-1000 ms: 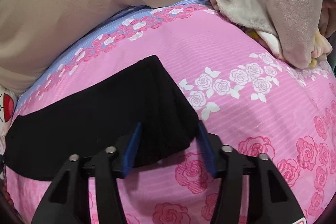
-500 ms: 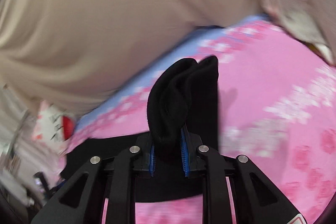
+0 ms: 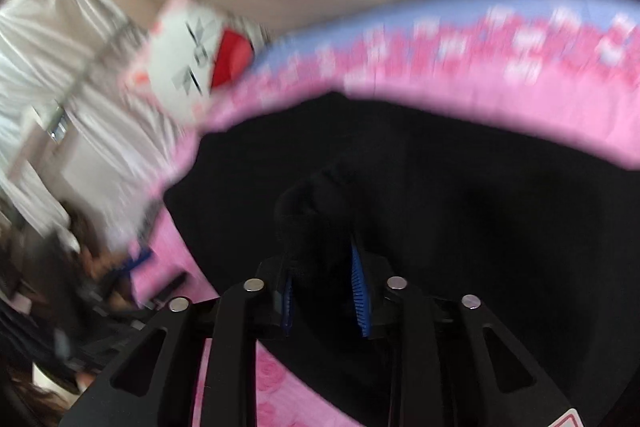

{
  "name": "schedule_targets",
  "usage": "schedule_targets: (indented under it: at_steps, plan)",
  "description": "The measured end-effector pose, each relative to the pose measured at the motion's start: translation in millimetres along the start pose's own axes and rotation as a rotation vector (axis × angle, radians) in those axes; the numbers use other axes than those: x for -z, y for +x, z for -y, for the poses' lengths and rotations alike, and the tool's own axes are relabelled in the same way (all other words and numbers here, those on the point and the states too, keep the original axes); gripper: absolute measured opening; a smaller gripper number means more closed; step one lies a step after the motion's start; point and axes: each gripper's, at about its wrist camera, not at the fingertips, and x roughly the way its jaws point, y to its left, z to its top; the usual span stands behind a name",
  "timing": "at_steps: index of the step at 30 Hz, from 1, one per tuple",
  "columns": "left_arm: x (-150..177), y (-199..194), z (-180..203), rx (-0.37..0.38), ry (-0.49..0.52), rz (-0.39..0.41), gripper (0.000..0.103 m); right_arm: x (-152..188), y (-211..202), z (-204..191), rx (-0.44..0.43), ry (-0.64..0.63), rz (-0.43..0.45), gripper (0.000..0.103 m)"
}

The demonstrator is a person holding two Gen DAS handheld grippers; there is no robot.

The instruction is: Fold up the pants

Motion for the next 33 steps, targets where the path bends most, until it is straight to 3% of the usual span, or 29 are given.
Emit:
schedule_targets:
  at_steps: [2,3,5,7,8,10,13,15,16,17,20,22,25,27,28,29,31,33]
  plan:
    - [0,2,-6,-0.001,-0.01,-0.004,0.098,11,-8,-10,0.01,-0.029,0.028,0.046]
    - [0,2,-9,-0.001,-0.014,-0.002,0.098,14,-18,-14,-0.005,-0.029,0.043,0.047]
    - [0,3,-12,0.006,-0.018,0.001,0.098,16,-59,-20,-0.038,-0.028,0.154,0.047]
    - [-2,5,-14,0.02,-0.024,0.001,0.098,12,-84,-19,-0.019,-0.027,0.218,0.04]
    - [-3,7,-13,0.03,-0.027,-0.001,0.098,7,-90,-19,0.013,-0.02,0.231,0.028]
    - [-6,12,-9,0.049,-0.027,-0.009,0.098,-1,-86,-16,0.089,-0.019,0.229,0.022]
    - [-10,13,-7,0.076,-0.04,-0.019,0.098,-10,-46,-5,0.127,0.0,0.181,0.022]
    - [-10,10,-11,0.096,-0.05,-0.018,0.098,-7,9,2,0.177,-0.008,0.053,0.021]
    - [-9,8,-14,0.091,-0.049,-0.013,0.098,-5,10,-8,0.194,-0.045,0.109,0.024]
    - [-8,7,-19,0.078,-0.047,-0.006,0.098,-7,10,-17,0.209,-0.06,0.101,0.023]
    - [-5,10,-38,0.026,-0.063,-0.005,0.098,-10,4,-32,0.151,-0.071,0.134,0.022]
    - [-4,17,-48,0.013,-0.09,-0.025,0.098,-12,25,-31,0.195,-0.09,0.061,0.02]
    - [-4,17,-59,0.028,-0.134,-0.045,0.098,-9,-8,-29,0.156,-0.038,0.106,0.023]
    - [-3,8,-60,0.045,-0.131,-0.02,0.098,1,-54,-26,0.124,-0.016,0.207,0.042]
    - [-2,5,-59,0.05,-0.125,-0.007,0.098,11,-81,-19,0.166,-0.005,0.265,0.067]
    - [-2,3,-57,0.061,-0.116,0.005,0.098,19,-102,-11,0.224,0.011,0.304,0.076]
    - [-2,2,-51,0.089,-0.102,0.008,0.098,43,-146,17,0.377,0.072,0.351,0.076]
    - [-3,4,-38,0.129,-0.089,-0.004,0.098,63,-168,48,0.445,0.165,0.331,0.076]
